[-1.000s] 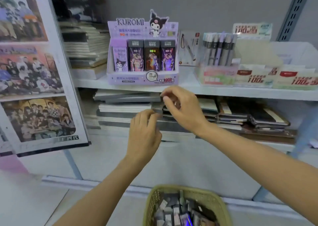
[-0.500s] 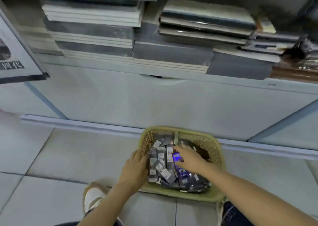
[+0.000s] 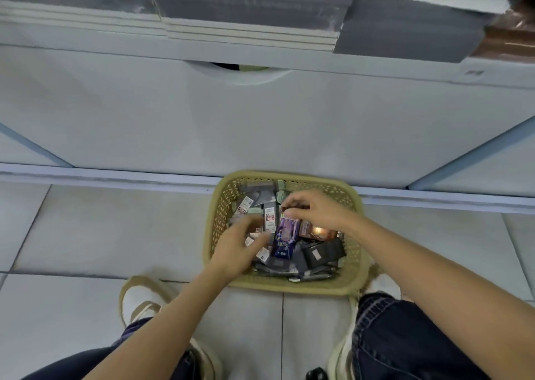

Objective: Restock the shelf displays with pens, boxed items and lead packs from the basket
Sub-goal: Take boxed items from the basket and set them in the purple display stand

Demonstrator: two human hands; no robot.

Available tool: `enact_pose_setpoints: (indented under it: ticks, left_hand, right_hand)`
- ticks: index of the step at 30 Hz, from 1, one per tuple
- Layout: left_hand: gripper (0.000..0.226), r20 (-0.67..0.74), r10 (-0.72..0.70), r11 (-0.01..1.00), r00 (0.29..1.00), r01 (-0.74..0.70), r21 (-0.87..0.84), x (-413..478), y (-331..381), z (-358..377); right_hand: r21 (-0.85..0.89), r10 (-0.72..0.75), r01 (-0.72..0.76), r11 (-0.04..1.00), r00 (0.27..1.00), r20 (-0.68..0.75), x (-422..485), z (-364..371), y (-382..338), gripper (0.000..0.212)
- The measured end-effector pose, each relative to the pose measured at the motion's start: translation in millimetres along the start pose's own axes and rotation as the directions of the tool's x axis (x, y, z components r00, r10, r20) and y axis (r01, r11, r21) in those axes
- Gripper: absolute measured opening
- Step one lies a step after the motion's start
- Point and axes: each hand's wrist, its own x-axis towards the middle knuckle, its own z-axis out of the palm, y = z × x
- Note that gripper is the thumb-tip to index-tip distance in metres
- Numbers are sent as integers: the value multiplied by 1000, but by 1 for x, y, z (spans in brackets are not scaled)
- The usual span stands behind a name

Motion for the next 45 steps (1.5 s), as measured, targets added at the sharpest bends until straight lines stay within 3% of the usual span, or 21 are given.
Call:
enact_pose_setpoints:
  ticks: [2, 3, 6, 8, 11, 16, 22, 25, 30, 34, 37, 40, 43, 45]
  left_hand:
    - [45, 198, -133, 920, 971, 195, -341, 6, 17, 13]
    - [38, 238, -146, 866, 960, 241, -438, 8, 22, 20]
    - [16, 248, -202, 761, 947, 312, -569, 9, 24, 29]
    - [12, 207, -259, 747, 943, 331, -576, 9, 16, 28]
    - [10, 211, -300, 720, 930, 366, -590, 7, 6, 24]
    - [9, 236, -325, 748, 916, 401, -528, 4, 3, 30]
    - [9, 230, -343, 770, 911, 413, -486, 5, 5, 34]
    - [10, 235, -351, 754, 906, 423, -503, 6, 5, 35]
    - [15, 219, -380, 717, 899, 436, -544, 7, 8, 34]
    - [23, 159, -393, 727, 906, 412, -550, 12, 8, 34]
    - [49, 97, -381, 739, 919, 366, -565, 16, 12, 32]
    - [71, 143, -309, 692, 940, 326, -644, 16, 17, 33]
    - [70, 119, -350, 684, 929, 340, -646, 14, 14, 34]
    - [68, 106, -426, 615, 898, 374, -694, 13, 9, 34]
  right_hand:
    - [132, -30, 29, 991, 1000, 0, -2, -2, -9, 13]
    - [177, -37, 37, 984, 999, 0, -3, -3, -12, 13]
    - [150, -24, 39, 988, 995, -101, -10, -7, -2, 16]
    - [69, 74, -61, 996, 975, -210, -18, -9, 21, 26]
    - [-160, 202, -237, 958, 958, -205, -29, 1, 56, 55]
    - [-330, 194, -290, 898, 936, -295, -21, 29, 76, 96]
    - [-457, 205, -295, 839, 950, -235, -10, 21, 88, 85]
    - [-365, 150, -236, 901, 957, -249, -14, 23, 93, 75]
    - [-229, 103, -179, 957, 946, -307, -17, 7, 85, 41]
    - [203, 175, -123, 971, 948, -267, -20, -4, 57, 19]
    - [417, 168, -115, 902, 981, -93, -20, 1, 32, 24]
    - [568, 140, -123, 814, 990, 14, -16, 22, 17, 28]
    - [574, 170, -120, 810, 985, -34, -11, 39, 6, 31]
    - [538, 227, -151, 829, 971, -77, -9, 39, 5, 40]
